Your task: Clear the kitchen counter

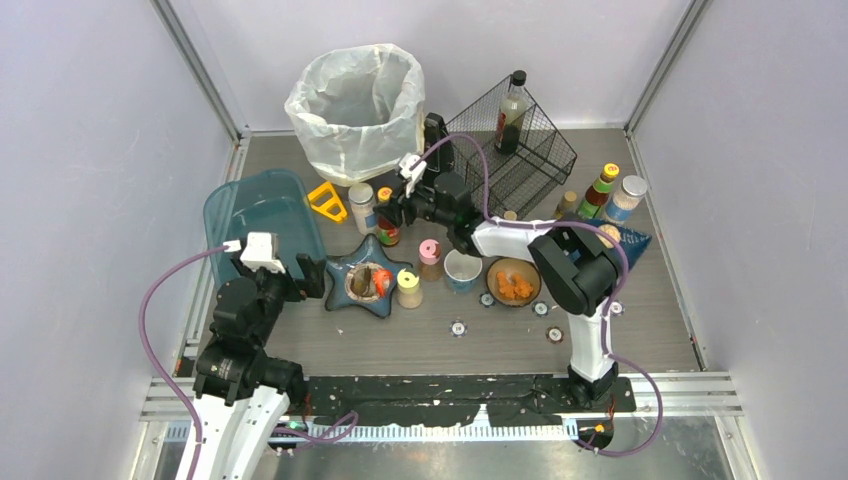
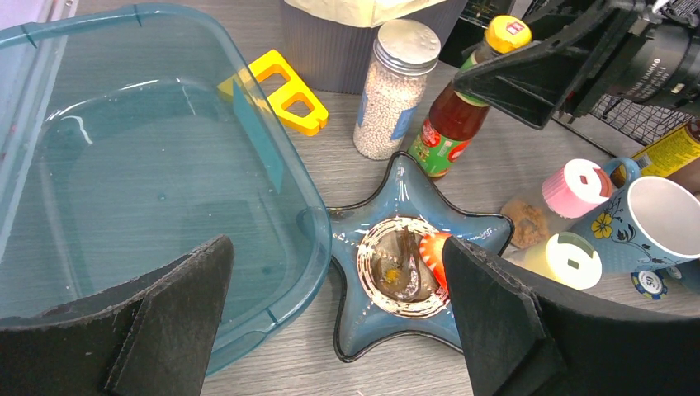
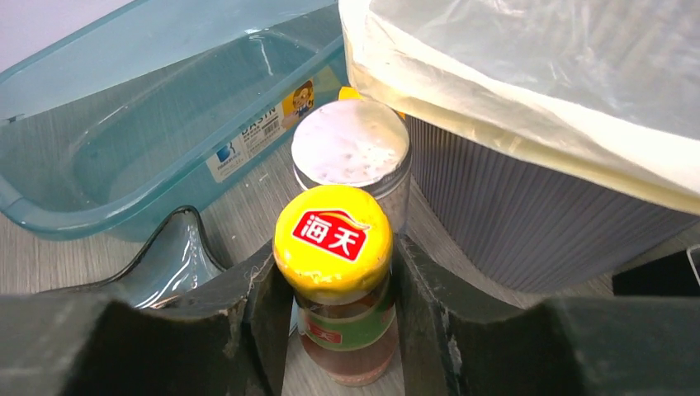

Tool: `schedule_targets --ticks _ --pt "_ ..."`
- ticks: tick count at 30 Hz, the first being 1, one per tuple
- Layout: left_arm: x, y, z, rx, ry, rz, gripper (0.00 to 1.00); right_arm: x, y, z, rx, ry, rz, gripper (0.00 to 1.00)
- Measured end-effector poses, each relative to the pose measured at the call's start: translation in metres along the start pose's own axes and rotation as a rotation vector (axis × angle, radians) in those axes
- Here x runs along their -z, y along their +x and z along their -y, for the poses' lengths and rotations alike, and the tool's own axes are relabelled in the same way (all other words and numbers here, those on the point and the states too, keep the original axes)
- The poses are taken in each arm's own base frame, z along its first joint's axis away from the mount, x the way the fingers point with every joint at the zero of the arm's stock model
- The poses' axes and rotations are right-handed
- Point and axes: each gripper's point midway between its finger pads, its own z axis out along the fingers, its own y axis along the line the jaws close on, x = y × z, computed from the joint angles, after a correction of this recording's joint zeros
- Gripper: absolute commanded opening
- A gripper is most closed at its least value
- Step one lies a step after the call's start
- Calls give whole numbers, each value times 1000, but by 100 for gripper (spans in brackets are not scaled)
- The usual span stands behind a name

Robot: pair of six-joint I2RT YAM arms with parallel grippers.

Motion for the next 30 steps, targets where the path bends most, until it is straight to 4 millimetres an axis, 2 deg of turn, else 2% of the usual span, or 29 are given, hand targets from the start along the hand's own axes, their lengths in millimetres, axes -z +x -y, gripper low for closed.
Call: schedule_targets --ticks 1,9,13,17,24,30 --pt "0 0 0 0 0 0 99 3 0 -2 0 -6 -1 7" --pt "0 0 0 0 0 1 99 37 1 -11 -13 1 -91 5" --pt "1 0 0 0 1 2 99 51 -16 -11 -9 10 -104 5" --pt "1 1 0 0 1 -2 99 69 -51 -7 17 37 -79 5" --pt "2 -1 0 0 2 0 99 93 -126 11 41 93 -17 6" --pt "3 -2 1 0 2 2 99 125 -184 47 54 189 43 5"
